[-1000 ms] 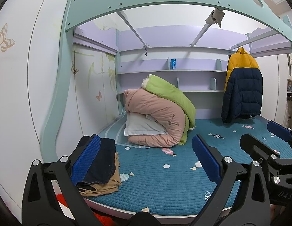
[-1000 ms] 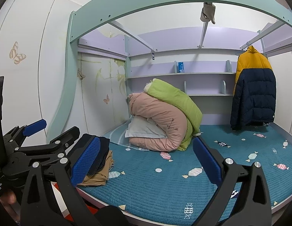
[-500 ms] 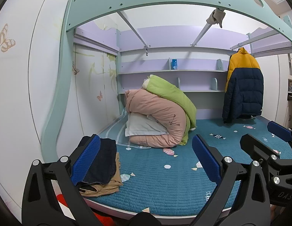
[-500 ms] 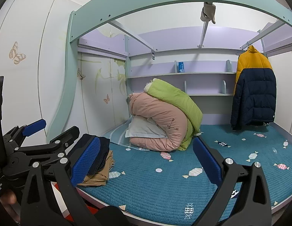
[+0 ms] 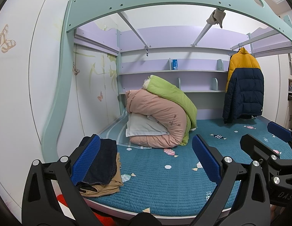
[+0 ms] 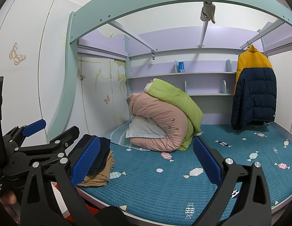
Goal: Fold large clothes
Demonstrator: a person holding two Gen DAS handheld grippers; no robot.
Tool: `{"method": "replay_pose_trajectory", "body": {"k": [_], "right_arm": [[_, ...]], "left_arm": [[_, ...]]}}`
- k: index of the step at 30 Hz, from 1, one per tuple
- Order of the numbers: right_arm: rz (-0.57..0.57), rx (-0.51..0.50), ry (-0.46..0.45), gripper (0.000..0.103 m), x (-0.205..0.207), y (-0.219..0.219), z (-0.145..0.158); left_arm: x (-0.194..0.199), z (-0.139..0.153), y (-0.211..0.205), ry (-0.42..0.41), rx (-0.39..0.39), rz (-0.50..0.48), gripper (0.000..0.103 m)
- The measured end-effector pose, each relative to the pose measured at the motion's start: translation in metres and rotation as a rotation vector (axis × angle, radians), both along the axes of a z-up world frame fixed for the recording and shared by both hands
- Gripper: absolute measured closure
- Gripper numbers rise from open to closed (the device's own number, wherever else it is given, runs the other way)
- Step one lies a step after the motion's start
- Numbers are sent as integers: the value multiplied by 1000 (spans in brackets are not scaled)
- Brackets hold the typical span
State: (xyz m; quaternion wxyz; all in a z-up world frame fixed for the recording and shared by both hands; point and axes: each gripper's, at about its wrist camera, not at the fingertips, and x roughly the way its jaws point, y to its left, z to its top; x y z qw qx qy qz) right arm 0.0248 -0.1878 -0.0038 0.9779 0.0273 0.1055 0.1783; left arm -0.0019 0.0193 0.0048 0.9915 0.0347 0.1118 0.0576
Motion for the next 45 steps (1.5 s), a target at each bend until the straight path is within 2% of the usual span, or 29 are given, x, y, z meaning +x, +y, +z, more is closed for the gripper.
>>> {"method": "replay_pose_trajectory", "body": {"k": [45], "right_arm": [[-7,4,7,8,-2,17,-2]], "left_arm": [[-3,-1,3,-2,-1,29,5]]}}
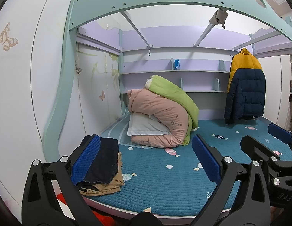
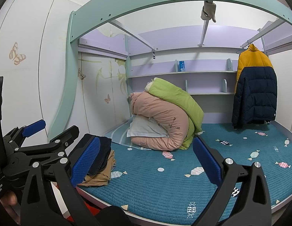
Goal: Fold large clothes
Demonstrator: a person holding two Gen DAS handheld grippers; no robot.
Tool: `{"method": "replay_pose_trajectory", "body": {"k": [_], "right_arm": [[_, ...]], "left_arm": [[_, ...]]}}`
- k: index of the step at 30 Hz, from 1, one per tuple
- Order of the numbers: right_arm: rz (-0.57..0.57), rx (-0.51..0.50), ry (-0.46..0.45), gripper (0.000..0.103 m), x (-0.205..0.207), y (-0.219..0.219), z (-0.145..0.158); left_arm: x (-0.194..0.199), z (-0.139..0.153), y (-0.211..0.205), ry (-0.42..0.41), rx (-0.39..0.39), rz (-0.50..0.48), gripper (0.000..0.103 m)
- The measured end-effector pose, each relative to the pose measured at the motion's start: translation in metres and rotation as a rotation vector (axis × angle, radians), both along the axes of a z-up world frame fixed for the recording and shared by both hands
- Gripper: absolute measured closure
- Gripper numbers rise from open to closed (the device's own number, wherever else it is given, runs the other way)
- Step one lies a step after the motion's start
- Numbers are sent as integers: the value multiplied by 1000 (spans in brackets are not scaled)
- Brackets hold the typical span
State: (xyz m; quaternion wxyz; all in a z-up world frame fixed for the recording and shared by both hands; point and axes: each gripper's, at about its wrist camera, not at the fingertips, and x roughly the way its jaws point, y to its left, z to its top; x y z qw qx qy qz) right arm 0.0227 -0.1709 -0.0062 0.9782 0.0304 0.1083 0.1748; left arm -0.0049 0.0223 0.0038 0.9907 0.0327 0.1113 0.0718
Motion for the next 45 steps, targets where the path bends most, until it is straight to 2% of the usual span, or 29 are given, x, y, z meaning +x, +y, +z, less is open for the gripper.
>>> {"method": "replay_pose_trajectory", "body": {"k": [45], "right_arm": [[3,3,6,8,2,3,0]], "left_arm": [[-2,0,-3,0,-1,7,5]]}}
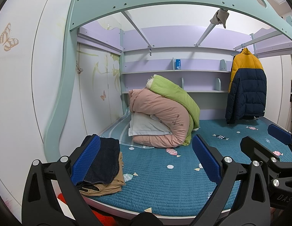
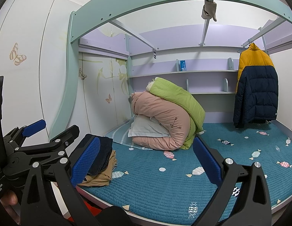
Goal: Fold large clothes
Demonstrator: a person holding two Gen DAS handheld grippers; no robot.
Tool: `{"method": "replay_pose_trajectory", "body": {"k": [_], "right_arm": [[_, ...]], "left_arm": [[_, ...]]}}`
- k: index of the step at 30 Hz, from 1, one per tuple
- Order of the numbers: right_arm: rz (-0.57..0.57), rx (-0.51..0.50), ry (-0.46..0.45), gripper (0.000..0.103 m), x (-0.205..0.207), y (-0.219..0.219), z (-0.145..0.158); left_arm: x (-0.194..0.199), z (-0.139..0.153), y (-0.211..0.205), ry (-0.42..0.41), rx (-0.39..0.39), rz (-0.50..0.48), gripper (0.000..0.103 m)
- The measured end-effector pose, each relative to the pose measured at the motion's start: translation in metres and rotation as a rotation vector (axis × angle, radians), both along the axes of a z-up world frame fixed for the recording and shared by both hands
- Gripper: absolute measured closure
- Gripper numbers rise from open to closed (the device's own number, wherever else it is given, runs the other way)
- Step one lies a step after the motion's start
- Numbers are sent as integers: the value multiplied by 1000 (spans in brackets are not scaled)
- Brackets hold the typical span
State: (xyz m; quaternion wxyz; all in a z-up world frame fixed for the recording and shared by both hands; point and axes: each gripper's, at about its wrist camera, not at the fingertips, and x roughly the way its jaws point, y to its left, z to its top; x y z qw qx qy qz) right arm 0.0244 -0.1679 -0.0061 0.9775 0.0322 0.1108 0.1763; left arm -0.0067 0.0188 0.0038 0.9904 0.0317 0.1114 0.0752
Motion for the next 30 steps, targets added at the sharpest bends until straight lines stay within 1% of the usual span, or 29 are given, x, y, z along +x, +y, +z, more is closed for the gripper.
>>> {"method": "replay_pose_trajectory", "body": {"k": [13,19,26,28,29,30], "right_arm": [[2,3,3,8,1,1,-1],[5,17,13,8,9,4,-5],[17,52,27,8,32,-1,-19],[9,64,11,8,43,-9,-22],[-11,64,-13,8,49,-15,-23],[-57,54,-56,8,58,-26,-25]], "left_arm": [[-1,-1,-2,1,0,3,5],[4,-4,3,6,7,16,5],[28,-14,-8,29,32,28,5],[42,-19,-15,36,52,33,5],[48,-20,-18,38,61,34,5],[60,-23,-24,41,81,33,5]]}}
